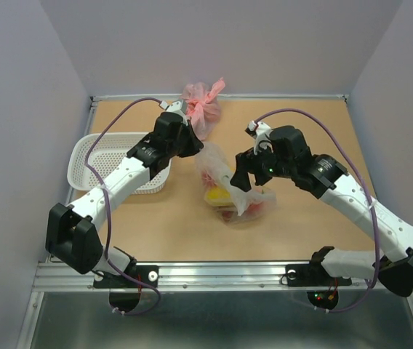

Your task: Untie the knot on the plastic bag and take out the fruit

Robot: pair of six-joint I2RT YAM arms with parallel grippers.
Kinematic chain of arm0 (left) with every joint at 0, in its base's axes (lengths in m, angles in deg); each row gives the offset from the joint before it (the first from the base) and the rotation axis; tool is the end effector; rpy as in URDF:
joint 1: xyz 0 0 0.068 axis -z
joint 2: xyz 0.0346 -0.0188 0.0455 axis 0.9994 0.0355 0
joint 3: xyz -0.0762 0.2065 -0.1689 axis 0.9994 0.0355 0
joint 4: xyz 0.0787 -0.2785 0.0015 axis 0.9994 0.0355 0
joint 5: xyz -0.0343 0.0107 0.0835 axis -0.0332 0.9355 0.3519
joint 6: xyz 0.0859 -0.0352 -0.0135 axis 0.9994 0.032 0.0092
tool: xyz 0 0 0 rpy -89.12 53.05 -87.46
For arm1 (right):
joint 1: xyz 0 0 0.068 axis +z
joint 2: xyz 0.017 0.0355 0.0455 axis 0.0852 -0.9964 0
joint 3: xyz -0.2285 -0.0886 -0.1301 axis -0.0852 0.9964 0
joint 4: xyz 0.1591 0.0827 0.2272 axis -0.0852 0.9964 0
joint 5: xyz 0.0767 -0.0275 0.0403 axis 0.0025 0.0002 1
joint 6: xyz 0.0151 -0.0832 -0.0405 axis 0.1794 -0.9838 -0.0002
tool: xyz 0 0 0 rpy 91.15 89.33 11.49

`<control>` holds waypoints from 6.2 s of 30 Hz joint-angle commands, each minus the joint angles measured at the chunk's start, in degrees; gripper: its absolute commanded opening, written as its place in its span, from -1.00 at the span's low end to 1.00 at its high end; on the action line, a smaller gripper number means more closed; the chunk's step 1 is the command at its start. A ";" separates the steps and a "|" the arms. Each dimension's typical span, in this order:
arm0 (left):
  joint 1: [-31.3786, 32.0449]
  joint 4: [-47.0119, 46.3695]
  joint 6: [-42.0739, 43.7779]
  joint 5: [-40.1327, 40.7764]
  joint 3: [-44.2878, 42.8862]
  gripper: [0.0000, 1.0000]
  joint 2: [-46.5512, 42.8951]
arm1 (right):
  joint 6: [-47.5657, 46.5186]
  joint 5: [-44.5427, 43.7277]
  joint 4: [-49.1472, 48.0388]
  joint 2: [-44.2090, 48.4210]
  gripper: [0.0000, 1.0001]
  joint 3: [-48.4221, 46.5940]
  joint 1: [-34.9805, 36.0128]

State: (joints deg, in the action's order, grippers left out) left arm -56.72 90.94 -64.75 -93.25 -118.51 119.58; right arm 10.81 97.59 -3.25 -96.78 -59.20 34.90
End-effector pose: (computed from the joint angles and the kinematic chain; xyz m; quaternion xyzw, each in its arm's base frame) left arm 0.3422 -0.2142 0.3141 0.0108 0.8317 -0.3155 0.4568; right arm 0.2315 0.2177 0.3530 -0.2652 0.8399 0.2913 0.3734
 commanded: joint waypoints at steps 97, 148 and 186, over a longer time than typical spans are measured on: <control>21.40 -12.59 -26.24 19.28 23.34 -0.52 -5.67 | -0.63 -24.26 5.47 12.92 0.86 0.66 0.11; 21.05 -9.19 -28.61 26.66 41.18 -1.00 -31.41 | 5.16 -31.76 -23.19 -8.29 -0.99 17.34 -13.15; 17.62 -19.98 -15.96 17.17 29.76 -1.00 -19.38 | 3.76 4.46 -10.27 -1.78 0.86 -3.33 -12.29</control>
State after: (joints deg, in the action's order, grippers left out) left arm -39.24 73.67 -82.58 -75.28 -87.01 99.84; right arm 16.10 104.52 -17.41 -100.50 -60.53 16.41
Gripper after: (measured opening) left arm 0.017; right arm 0.928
